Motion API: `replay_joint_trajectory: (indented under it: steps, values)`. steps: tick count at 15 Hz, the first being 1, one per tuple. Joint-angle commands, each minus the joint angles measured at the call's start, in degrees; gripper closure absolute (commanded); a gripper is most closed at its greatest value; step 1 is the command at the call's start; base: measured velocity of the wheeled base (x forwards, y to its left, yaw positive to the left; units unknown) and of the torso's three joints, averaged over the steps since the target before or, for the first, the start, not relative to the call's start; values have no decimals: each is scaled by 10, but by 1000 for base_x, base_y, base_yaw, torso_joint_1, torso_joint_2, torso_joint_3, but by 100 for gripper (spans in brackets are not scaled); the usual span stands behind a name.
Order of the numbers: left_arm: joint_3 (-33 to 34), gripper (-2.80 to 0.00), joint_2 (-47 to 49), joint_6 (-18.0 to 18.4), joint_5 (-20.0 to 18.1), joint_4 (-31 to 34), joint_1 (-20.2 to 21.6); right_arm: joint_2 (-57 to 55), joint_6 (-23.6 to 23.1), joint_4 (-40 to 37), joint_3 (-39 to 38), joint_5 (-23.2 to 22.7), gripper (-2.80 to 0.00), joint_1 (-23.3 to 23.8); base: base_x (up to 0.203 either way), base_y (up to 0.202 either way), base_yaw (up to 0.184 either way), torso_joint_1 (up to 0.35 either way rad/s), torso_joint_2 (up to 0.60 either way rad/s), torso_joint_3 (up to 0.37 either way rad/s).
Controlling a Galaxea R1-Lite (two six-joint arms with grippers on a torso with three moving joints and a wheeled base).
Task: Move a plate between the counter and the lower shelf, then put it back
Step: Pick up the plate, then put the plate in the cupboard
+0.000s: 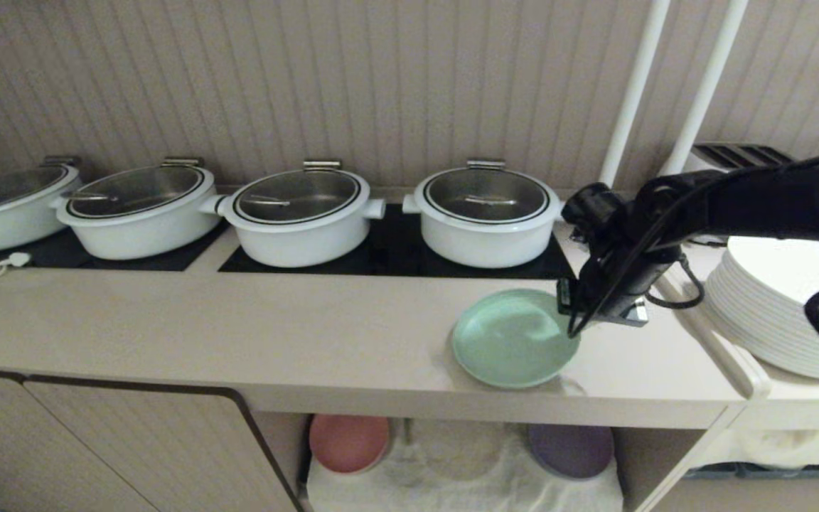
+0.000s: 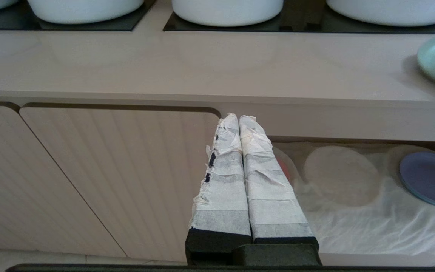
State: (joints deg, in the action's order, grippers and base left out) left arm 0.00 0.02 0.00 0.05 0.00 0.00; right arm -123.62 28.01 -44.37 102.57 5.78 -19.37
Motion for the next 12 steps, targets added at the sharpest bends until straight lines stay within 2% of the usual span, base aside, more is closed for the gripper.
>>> replay_joint_trajectory:
  steps: [1, 6, 12]
  values:
    - [0, 0, 0, 0, 0, 0, 0, 23, 16, -3, -12, 0, 0, 0, 0, 0, 0, 0, 0, 0]
    - [0, 0, 0, 0, 0, 0, 0, 64, 94, -2, -52, -8, 0, 0, 0, 0, 0, 0, 0, 0]
    - [0, 0, 0, 0, 0, 0, 0, 158, 99, 1, -125, -44, 0, 4, 0, 0, 0, 0, 0, 0]
